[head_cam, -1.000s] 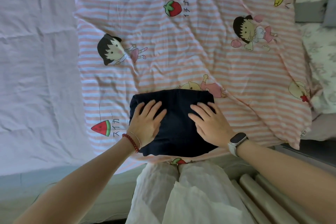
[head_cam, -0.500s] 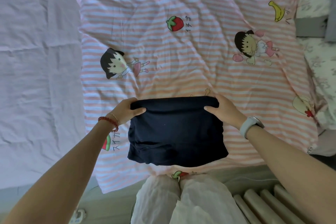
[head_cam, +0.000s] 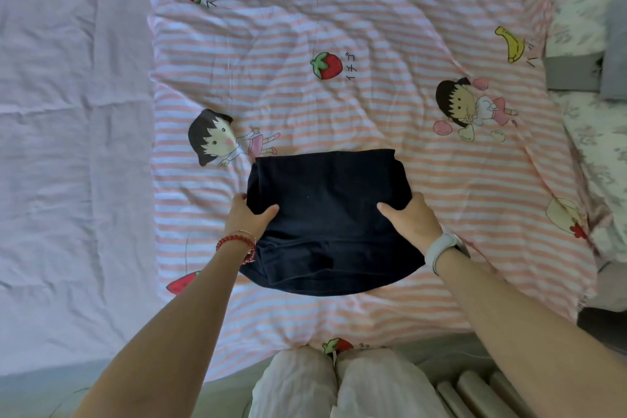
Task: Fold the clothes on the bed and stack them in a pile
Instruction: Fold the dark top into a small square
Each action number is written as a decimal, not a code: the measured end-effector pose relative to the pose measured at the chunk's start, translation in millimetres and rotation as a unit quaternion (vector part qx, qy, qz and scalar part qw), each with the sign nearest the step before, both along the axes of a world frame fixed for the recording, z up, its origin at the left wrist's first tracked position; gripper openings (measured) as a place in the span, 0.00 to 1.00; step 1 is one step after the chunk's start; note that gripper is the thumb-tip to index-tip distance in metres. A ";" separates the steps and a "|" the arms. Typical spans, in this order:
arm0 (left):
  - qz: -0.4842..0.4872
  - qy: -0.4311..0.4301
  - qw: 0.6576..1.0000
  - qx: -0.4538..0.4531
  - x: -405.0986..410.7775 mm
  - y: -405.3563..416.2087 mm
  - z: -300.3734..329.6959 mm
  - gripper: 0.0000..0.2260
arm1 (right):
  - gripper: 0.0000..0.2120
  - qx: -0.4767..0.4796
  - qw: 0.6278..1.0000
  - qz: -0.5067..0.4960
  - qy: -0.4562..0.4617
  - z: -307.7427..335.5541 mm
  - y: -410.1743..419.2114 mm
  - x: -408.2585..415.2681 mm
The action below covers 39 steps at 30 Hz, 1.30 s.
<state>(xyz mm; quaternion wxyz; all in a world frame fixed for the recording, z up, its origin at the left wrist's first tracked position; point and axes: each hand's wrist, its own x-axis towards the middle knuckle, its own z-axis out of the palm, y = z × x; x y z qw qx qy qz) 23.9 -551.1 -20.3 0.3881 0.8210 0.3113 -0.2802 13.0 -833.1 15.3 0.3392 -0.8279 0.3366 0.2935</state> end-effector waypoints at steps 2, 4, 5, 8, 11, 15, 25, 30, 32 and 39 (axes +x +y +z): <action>0.012 -0.012 1.000 0.004 -4.6 1.2 0.1 0.28 | 0.18 -0.022 0.999 0.024 -0.017 10.3 2.4 -1.5; 0.026 -0.041 0.999 -0.010 -6.7 0.5 3.2 0.24 | 0.15 -0.016 0.996 0.048 -0.069 23.0 13.4 0.3; 0.026 -0.056 0.998 -0.023 -7.8 -0.5 5.7 0.22 | 0.16 -0.004 0.992 0.063 -0.108 30.3 23.9 1.3; 0.071 -0.071 0.989 -0.105 -10.2 0.1 13.2 0.18 | 0.24 0.079 0.970 0.143 -0.179 49.5 77.0 4.6; 0.205 -0.020 0.952 -0.227 -13.1 13.3 23.2 0.13 | 0.28 0.235 0.938 0.233 -0.098 53.6 129.5 6.0; 0.249 0.026 0.920 -0.302 -16.4 32.4 28.7 0.14 | 0.21 0.294 0.918 0.250 -0.093 41.4 148.0 2.2; 0.029 -0.091 0.995 -0.003 -40.8 -8.4 9.0 0.11 | 0.21 -0.082 0.807 0.571 -0.127 -11.5 97.3 11.5; 0.140 -0.040 0.986 -0.077 -35.7 5.9 4.4 0.16 | 0.20 -0.096 0.817 0.496 -0.277 -5.7 121.6 68.7; 0.092 0.002 0.992 -0.087 -41.0 11.0 4.9 0.20 | 0.26 -0.088 0.803 0.554 -0.203 -10.4 132.3 95.7; 0.092 -0.024 0.990 -0.102 -95.2 18.9 10.9 0.06 | 0.17 0.080 0.852 0.514 -0.055 -10.1 144.0 112.9</action>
